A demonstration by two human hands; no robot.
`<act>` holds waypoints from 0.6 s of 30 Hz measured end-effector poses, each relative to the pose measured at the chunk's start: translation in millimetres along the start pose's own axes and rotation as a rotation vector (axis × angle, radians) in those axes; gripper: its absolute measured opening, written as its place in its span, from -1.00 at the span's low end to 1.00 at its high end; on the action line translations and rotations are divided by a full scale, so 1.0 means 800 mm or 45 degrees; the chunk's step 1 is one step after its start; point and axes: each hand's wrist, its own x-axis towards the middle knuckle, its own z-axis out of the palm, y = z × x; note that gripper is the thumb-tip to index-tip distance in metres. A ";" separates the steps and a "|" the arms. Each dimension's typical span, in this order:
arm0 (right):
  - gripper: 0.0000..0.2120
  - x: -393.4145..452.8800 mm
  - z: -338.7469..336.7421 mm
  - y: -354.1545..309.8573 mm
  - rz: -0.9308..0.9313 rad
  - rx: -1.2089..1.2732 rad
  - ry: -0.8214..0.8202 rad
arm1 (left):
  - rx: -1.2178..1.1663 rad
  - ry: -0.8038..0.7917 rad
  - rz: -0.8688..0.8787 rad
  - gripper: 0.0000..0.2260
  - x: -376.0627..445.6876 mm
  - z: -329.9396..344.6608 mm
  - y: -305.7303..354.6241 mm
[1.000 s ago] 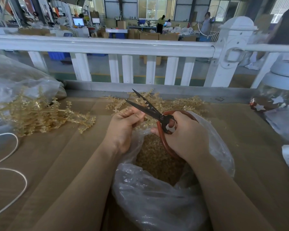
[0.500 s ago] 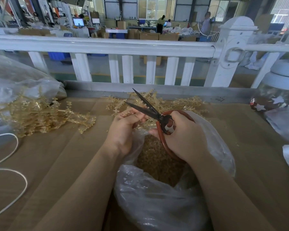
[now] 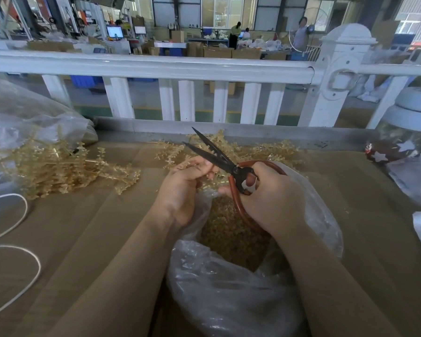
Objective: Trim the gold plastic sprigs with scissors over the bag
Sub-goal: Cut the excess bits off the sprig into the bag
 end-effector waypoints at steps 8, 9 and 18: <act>-0.52 -0.002 0.000 -0.001 -0.022 0.017 0.051 | 0.063 0.005 0.017 -0.94 0.000 -0.002 -0.001; -0.52 -0.002 0.001 -0.001 -0.027 0.018 0.052 | 0.065 0.007 0.016 -0.95 0.000 -0.003 -0.001; -0.38 0.000 0.003 0.003 -0.038 0.029 0.009 | 0.104 -0.090 0.340 -0.88 0.005 -0.003 -0.003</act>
